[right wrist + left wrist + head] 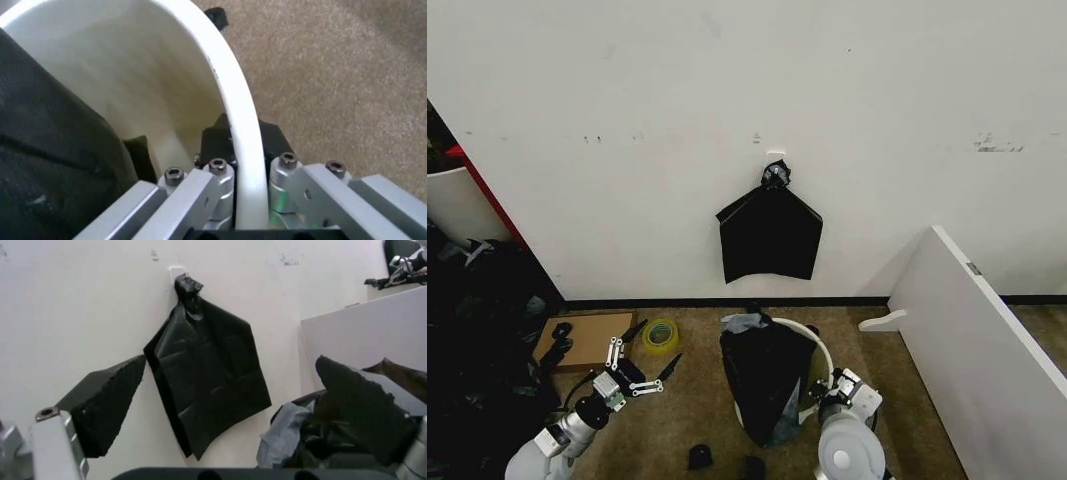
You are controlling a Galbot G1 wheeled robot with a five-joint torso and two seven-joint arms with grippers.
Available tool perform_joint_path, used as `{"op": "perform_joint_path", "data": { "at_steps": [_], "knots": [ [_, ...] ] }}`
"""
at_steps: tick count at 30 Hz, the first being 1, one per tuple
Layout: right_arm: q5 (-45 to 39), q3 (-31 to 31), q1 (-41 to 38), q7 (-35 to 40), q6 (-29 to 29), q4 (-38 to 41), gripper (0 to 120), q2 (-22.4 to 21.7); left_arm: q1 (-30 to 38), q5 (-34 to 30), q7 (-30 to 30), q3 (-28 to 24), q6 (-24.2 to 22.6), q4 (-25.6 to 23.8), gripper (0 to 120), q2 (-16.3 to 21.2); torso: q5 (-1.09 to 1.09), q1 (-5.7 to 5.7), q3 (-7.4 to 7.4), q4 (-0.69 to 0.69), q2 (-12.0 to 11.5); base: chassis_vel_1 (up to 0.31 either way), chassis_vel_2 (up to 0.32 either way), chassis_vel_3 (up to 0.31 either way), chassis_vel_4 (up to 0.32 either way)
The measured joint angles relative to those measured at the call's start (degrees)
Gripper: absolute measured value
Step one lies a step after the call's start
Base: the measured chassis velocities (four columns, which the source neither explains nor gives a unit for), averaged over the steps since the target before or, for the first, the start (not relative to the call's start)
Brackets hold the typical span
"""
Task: Place the garbage bag over the trash bin.
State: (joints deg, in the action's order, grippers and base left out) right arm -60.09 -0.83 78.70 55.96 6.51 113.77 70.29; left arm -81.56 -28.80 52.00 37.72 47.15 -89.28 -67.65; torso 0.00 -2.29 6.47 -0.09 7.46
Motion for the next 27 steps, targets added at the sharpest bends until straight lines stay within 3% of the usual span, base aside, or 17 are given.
{"op": "perform_joint_path", "data": {
  "at_steps": [7, 11, 12, 14, 18, 21, 24, 26, 27],
  "knots": [
    [3.0, 0.1, 2.3, -1.5, 0.4, 3.5, 29, -0.9, 1.2, 0.0, 0.0, -1.6, -0.2, 1.4, 100, 0.4, 0.03, 0.0, 0.0, 0.01, 0.0, 0.0, 0.0, 0.0, 0.0],
    [12.0, -1.8, 5.2, -6.1, 1.6, 6.9, 48, -4.7, 2.0, -0.1, -0.9, -3.5, -0.7, 2.4, 100, 0.9, 0.02, 0.0, 0.0, -0.01, 0.0, 0.0, 0.0, 0.0, 0.0],
    [12.0, -1.8, 5.2, -6.1, 1.6, 6.9, 48, -4.7, 2.0, -0.1, -0.9, -3.5, -0.7, 2.4, 100, 0.9, 0.02, 0.0, 0.0, -0.01, 0.0, 0.0, 0.0, 0.0, 0.0],
    [19.2, -3.0, 5.3, -10.8, 1.2, 7.1, 56, -6.7, 2.2, -0.1, -1.4, -4.2, -1.2, 2.4, 100, 0.9, 0.01, 0.0, 0.0, -0.01, 0.0, 0.0, 0.0, 0.0, 0.0],
    [25.7, -4.1, 3.8, -21.0, 2.0, 8.1, 71, -10.1, 2.1, 0.3, -2.0, -4.7, -1.6, 1.6, 100, 0.4, 0.02, 0.0, 0.0, 0.0, 0.0, 0.0, 0.0, 0.0, 0.0],
    [24.6, -4.1, 2.5, -25.7, 4.7, 9.3, 79, -11.6, 1.7, 0.6, -2.4, -4.7, -1.6, 1.3, 100, 0.2, 0.02, 0.0, 0.0, 0.0, 0.0, 0.0, 0.0, 0.0, 0.0],
    [16.9, -3.9, -0.9, -28.0, 12.4, 10.9, 90, -12.8, 1.1, 1.1, -3.0, -4.6, -1.5, 0.9, 100, 0.0, 0.0, 0.0, 0.0, 0.0, 0.0, 0.0, 0.0, 0.0, 0.0],
    [11.6, -3.2, -5.0, -27.8, 20.6, 10.4, 98, -13.0, 0.3, 1.5, -3.5, -4.3, -1.2, 0.6, 100, -0.2, 0.03, 0.0, 0.01, 0.01, 0.0, 0.0, 0.0, 0.0, 0.0],
    [11.6, -3.2, -5.0, -27.8, 20.6, 10.4, 98, -13.0, 0.3, 1.5, -3.5, -4.3, -1.2, 0.6, 100, -0.2, 0.03, 0.0, 0.01, 0.01, 0.0, 0.0, 0.0, 0.0, 0.0]
  ]
}}
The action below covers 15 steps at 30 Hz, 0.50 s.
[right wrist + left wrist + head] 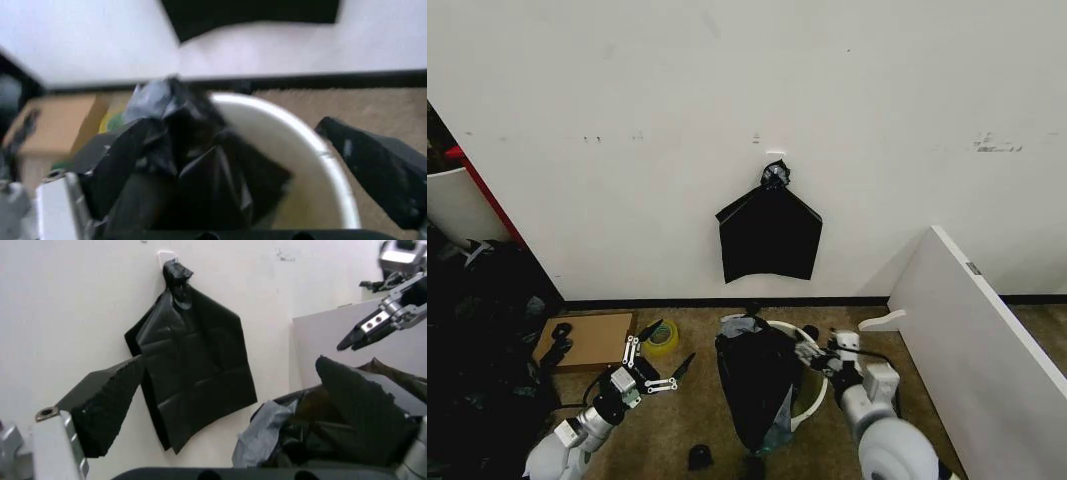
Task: Place the garbage bag over the trash bin.
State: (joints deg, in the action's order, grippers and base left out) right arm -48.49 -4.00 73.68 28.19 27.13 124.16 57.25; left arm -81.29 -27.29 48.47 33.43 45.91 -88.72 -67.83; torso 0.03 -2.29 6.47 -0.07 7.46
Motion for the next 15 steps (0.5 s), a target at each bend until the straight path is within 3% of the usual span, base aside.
{"op": "perform_joint_path", "data": {
  "at_steps": [3, 8, 13, 14, 15],
  "knots": [
    [-1.0, 1.3, -4.8, -0.8, 6.5, -2.9, 100, 0.0, -2.0, 0.7, -2.5, -0.1, 0.1, -0.9, 100, -0.5, -0.01, 0.0, 0.0, 0.0, 0.0, 0.0, 0.0, 0.0, 0.0],
    [-0.5, 2.1, -6.2, -0.9, 9.5, -4.3, 100, 0.3, -5.8, -0.5, -11.2, -3.9, -4.1, -4.0, 100, -0.3, -0.04, 0.0, 0.0, 0.0, 0.0, 0.0, 0.0, 0.0, 0.0],
    [5.2, 2.3, -4.9, -2.1, 8.0, -4.4, 98, 0.3, -11.0, -3.7, -29.6, -8.2, -17.8, -14.0, 100, 4.2, 0.01, 0.01, 0.0, 0.0, 0.0, 0.0, 0.0, 0.0, 0.0],
    [6.7, 2.3, -4.2, -2.3, 7.1, -4.0, 100, 0.3, -11.1, -4.5, -36.2, -9.5, -22.6, -16.5, 100, 5.9, 0.0, 0.0, 0.0, 0.0, 0.0, 0.0, 0.0, 0.0, 0.0],
    [6.7, 2.3, -4.2, -2.3, 7.1, -4.0, 100, 0.3, -11.1, -4.5, -36.2, -9.5, -22.6, -16.5, 100, 5.9, 0.0, 0.0, 0.0, 0.0, 0.0, 0.0, 0.0, 0.0, 0.0]
  ]
}}
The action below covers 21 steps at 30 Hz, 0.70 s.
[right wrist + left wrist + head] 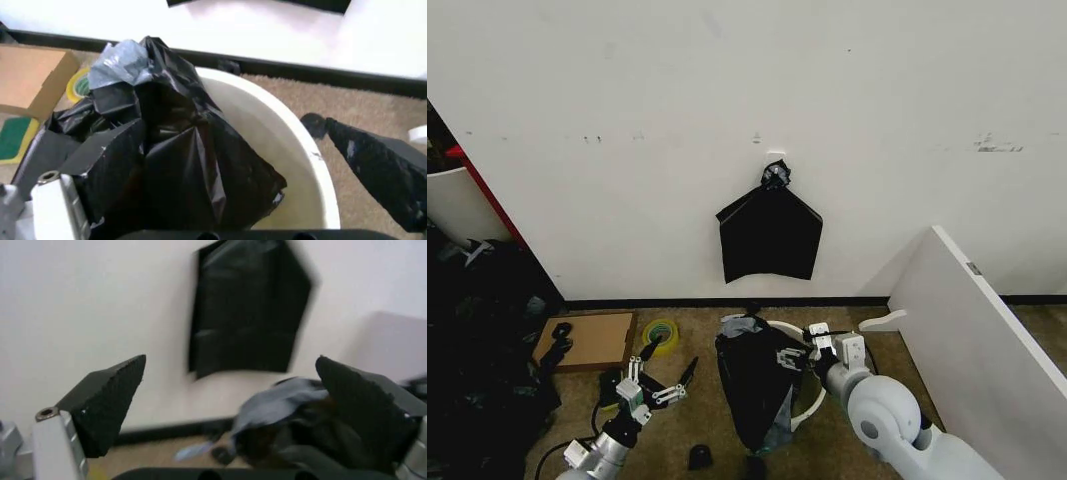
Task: Place the garbage bag over the trash bin.
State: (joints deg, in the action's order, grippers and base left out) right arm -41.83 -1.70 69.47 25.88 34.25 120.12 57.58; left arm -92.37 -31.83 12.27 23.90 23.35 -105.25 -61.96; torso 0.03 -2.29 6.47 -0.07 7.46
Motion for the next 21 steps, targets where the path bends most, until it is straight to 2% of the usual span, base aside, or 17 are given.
{"op": "perform_joint_path", "data": {
  "at_steps": [2, 5, 7, 8, 11, 13, 14, 15, 21],
  "knots": [
    [2.2, -0.4, 1.1, -0.3, -1.5, 0.5, 100, -0.1, 1.3, -1.9, -7.7, -2.4, -7.2, -3.3, 100, 2.3, 0.0, 0.0, 0.0, -0.01, 0.0, 0.0, 0.0, 0.0, 0.0],
    [4.6, -1.0, 2.4, -0.9, -3.5, 0.8, 100, -0.3, 2.8, -4.8, -12.0, -5.3, -14.1, -6.5, 100, 3.8, -0.01, 0.0, 0.0, -0.03, 0.0, 0.0, 0.0, 0.0, 0.0],
    [7.4, -1.8, 4.0, -1.8, -6.2, 1.1, 100, -0.7, 4.7, -9.7, -14.4, -9.1, -23.2, -10.9, 100, 5.6, -0.01, 0.0, 0.0, -0.03, 0.0, 0.0, 0.0, 0.0, 0.0],
    [7.4, -1.8, 4.0, -1.8, -6.2, 1.1, 100, -0.7, 4.7, -9.7, -14.4, -9.1, -23.2, -10.9, 100, 5.6, -0.01, 0.0, 0.0, -0.03, 0.0, 0.0, 0.0, 0.0, 0.0],
    [8.1, -2.1, 5.0, -1.9, -7.3, 1.6, 100, -0.8, 6.5, -12.9, -15.5, -12.1, -29.8, -13.4, 100, 7.1, -0.01, 0.0, 0.0, -0.02, 0.0, 0.0, 0.0, 0.0, 0.0],
    [8.6, -2.2, 5.5, -1.9, -7.9, 1.9, 100, -0.8, 8.6, -15.7, -17.9, -14.1, -36.1, -14.8, 100, 8.0, 0.0, 0.0, 0.0, -0.01, 0.0, 0.0, 0.0, 0.0, 0.0],
    [8.8, -2.2, 5.6, -1.9, -8.2, 2.0, 100, -0.8, 9.7, -16.5, -19.5, -15.0, -38.0, -14.9, 100, 8.1, 0.01, 0.0, 0.0, -0.01, 0.0, 0.0, 0.0, 0.0, 0.0],
    [8.8, -2.2, 5.6, -1.9, -8.2, 2.0, 100, -0.8, 9.7, -16.5, -19.5, -15.0, -38.0, -14.9, 100, 8.1, 0.01, 0.0, 0.0, -0.01, 0.0, 0.0, 0.0, 0.0, 0.0],
    [9.7, -2.3, 6.7, -1.8, -9.3, 2.2, 100, -0.6, 15.1, -21.5, -36.3, -20.8, -50.7, -15.9, 99, 5.5, -0.01, 0.0, 0.0, -0.01, 0.0, 0.0, 0.0, 0.0, 0.0]
  ]
}}
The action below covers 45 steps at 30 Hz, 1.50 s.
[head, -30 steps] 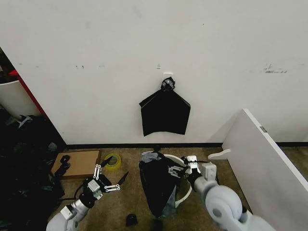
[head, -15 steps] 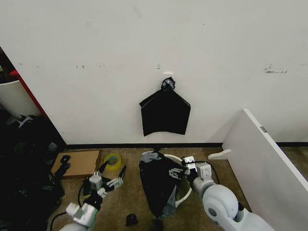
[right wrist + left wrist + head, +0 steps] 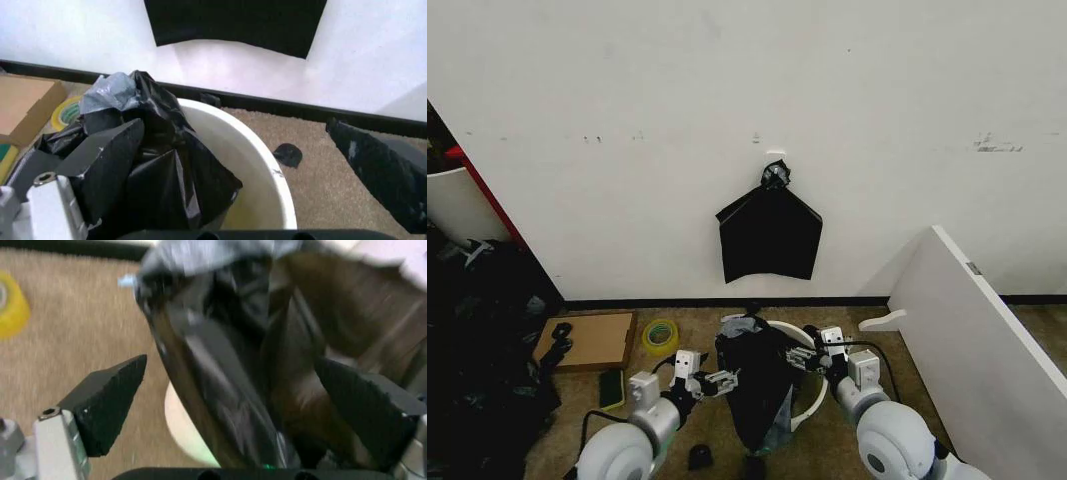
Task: Place the garbage bag over the trash bin.
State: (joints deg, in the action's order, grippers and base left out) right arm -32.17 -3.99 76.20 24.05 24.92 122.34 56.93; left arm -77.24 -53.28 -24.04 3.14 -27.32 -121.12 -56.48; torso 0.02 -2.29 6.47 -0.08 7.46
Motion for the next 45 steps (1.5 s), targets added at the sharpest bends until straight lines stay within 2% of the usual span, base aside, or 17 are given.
{"op": "perform_joint_path", "data": {
  "at_steps": [6, 15, 20, 22, 26, 27, 28, 31, 32, 36, 39, 43, 45],
  "knots": [
    [0.3, 0.2, 0.4, 0.0, -0.4, -0.3, 100, 0.3, 3.3, 0.8, -6.0, -3.7, -0.9, 2.9, 99, -2.3, 0.0, 0.0, 0.0, 0.0, 0.0, 0.0, 0.0, 0.0, 0.0],
    [0.4, 0.4, 0.7, 0.1, -0.5, -0.8, 100, 0.6, 7.6, 3.7, -6.8, -7.0, 0.7, 8.8, 97, -4.7, 0.0, 0.0, 0.0, 0.0, 0.0, 0.0, 0.0, 0.0, 0.0],
    [0.5, 0.4, 0.9, 0.1, -0.5, -1.1, 100, 0.8, 9.0, 1.3, -7.1, -7.1, -1.6, 10.0, 81, -5.3, 0.0, 0.0, 0.0, 0.0, 0.0, 0.0, 0.0, 0.0, 0.0],
    [0.6, 0.4, 0.9, 0.1, -0.6, -1.2, 100, 0.9, 9.7, -0.1, -7.1, -7.1, -3.7, 10.4, 71, -5.7, 0.0, 0.0, 0.0, 0.0, 0.0, 0.0, 0.0, 0.0, 0.0],
    [0.6, 0.4, 1.0, 0.1, -0.7, -1.2, 100, 0.9, 10.4, -1.6, -7.2, -7.1, -6.1, 10.7, 63, -6.2, 0.0, 0.0, 0.0, 0.0, 0.0, 0.0, 0.0, 0.0, 0.0],
    [0.7, 0.3, 1.1, 0.1, -0.7, -1.2, 100, 0.9, 10.9, -2.4, -7.5, -7.1, -7.3, 11.1, 57, -6.6, 0.0, 0.0, 0.0, 0.0, 0.0, 0.0, 0.0, 0.0, 0.0],
    [0.9, 0.3, 1.3, 0.1, -0.9, -1.2, 100, 1.0, 11.4, -3.5, -8.5, -6.9, -9.1, 11.3, 45, -7.1, 0.0, 0.0, 0.0, 0.0, 0.0, 0.0, 0.0, 0.0, 0.0],
    [1.1, 0.3, 1.4, 0.1, -1.2, -1.2, 100, 1.0, 11.6, -4.9, -9.9, -6.2, -10.6, 11.0, 32, -7.1, 0.0, 0.0, 0.0, 0.0, 0.0, 0.0, 0.0, 0.0, 0.0],
    [1.1, 0.3, 1.4, 0.1, -1.2, -1.2, 100, 1.0, 11.6, -4.9, -9.9, -6.2, -10.6, 11.0, 32, -7.1, 0.0, 0.0, 0.0, 0.0, 0.0, 0.0, 0.0, 0.0, 0.0],
    [1.6, 0.3, 1.5, 0.2, -2.0, -1.2, 100, 1.1, 11.5, -7.5, -10.7, -4.3, -10.9, 10.1, 17, -6.1, 0.0, 0.0, 0.0, -0.01, 0.0, 0.0, 0.0, 0.0, 0.0],
    [3.9, -0.3, 1.6, 0.2, -6.4, -1.2, 100, 1.4, 10.7, -9.0, -9.5, -1.8, -10.7, 9.2, 6, -4.3, 0.0, 0.0, 0.0, 0.0, 0.0, 0.0, 0.0, 0.0, 0.0],
    [8.6, -1.6, 2.1, -1.0, -12.5, -0.8, 100, 1.6, 9.7, -8.8, -6.7, 0.7, -9.4, 8.2, 5, -2.5, 0.0, 0.0, 0.0, 0.0, 0.0, 0.0, 0.0, 0.0, 0.0],
    [11.0, -2.2, 3.0, -3.4, -16.2, 0.3, 100, 1.3, 9.1, -6.5, -3.3, 2.1, -7.6, 7.8, 5, -1.2, -0.01, 0.0, 0.0, 0.01, 0.0, 0.0, 0.0, 0.0, 0.0]
  ]
}}
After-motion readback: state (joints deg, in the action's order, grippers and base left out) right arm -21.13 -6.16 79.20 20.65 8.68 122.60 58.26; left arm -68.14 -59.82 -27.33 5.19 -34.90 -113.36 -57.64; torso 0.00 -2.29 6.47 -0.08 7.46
